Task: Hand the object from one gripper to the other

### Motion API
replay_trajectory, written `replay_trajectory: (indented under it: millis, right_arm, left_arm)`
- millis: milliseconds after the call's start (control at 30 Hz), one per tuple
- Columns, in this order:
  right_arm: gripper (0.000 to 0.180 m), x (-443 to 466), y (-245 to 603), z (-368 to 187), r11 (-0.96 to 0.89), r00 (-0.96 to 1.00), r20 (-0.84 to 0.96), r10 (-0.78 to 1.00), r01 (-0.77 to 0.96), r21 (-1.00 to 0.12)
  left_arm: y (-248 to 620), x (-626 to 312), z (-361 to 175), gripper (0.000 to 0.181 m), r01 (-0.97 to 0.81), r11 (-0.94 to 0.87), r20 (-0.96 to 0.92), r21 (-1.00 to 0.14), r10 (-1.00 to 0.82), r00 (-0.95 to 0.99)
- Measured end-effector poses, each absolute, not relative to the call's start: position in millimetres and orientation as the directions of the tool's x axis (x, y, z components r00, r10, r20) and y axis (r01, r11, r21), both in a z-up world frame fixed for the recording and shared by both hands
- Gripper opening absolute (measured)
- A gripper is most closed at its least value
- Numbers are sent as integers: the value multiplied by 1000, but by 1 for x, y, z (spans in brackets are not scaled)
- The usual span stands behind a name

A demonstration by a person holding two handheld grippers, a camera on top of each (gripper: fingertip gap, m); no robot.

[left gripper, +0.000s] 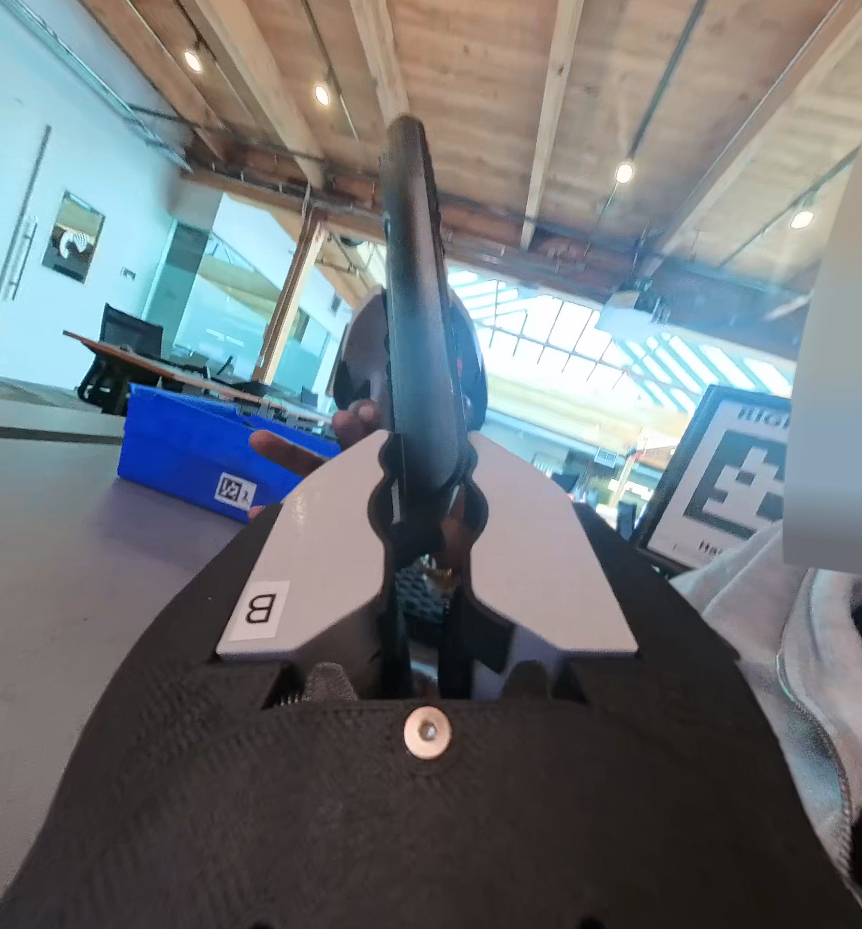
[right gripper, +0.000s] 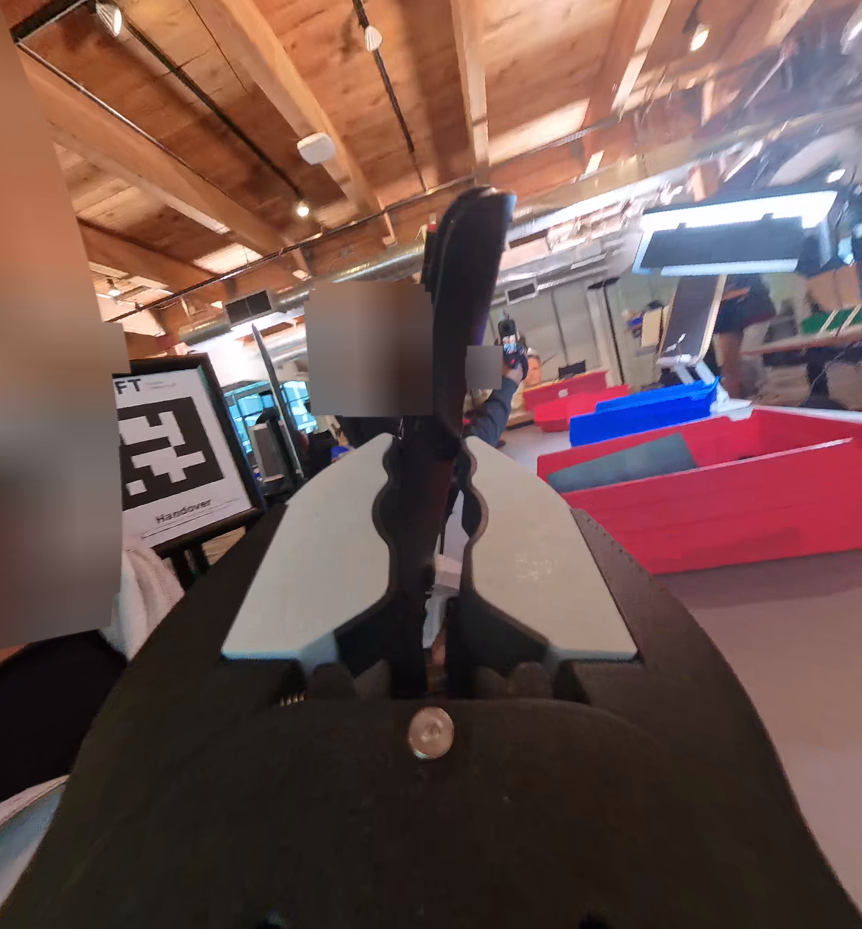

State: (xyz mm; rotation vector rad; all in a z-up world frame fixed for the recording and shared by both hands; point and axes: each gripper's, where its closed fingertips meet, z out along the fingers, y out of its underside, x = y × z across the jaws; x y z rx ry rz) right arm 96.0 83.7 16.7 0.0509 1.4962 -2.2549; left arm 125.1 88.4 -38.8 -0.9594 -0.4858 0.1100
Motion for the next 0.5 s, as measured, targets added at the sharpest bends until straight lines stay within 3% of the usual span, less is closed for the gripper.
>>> replay_trajectory:
  millis: [100, 200, 367, 500]
  right_arm:
    - [22, 97, 85, 11, -260, -904, -265, -336, 360, -896]
    - [22, 108, 80, 7, -201, -902, -240, -359, 326, -924]
    - [30, 110, 75, 11, -275, -903, -237, -359, 345, -898]
    - [40, 121, 67, -4, -148, -872, -276, -404, 360, -921]
  left_arm:
    - [87, 129, -37, 43, 163, 522, 342, -837, 268, 901]
    - [87, 129, -43, 24, 171, 440, 325, -882, 302, 896]
    - [87, 128, -40, 23, 116, 517, 316, -848, 317, 895]
    - [92, 121, -40, 23, 122, 549, 340, -827, 315, 886]
